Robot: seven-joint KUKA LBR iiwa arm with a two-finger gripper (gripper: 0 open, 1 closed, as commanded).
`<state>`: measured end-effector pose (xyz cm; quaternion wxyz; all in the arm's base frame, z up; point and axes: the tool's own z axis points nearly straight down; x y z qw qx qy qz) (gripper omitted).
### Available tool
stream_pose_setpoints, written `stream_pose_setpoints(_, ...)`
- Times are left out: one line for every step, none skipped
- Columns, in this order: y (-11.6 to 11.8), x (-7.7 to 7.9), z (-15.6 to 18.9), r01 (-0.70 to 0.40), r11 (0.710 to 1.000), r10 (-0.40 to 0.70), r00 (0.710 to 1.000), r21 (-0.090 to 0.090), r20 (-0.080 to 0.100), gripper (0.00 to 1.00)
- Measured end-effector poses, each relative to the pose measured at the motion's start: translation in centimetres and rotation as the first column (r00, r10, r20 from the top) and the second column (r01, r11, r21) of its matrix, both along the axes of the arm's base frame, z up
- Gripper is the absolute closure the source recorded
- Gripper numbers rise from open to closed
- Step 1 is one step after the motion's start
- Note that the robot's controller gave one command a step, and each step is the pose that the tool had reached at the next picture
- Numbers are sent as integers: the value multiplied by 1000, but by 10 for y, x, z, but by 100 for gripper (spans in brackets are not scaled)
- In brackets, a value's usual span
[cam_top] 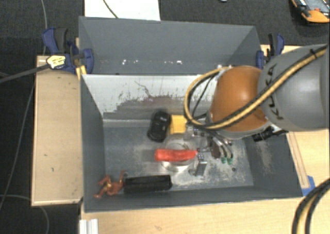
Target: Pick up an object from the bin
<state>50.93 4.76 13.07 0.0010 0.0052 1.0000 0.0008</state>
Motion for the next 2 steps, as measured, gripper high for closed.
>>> stream_pose_setpoints(64,16,29,-415,910,415,910,0,8,0)
stream_pose_setpoints(-15,-7,-23,316,949,-316,949,5,7,100)
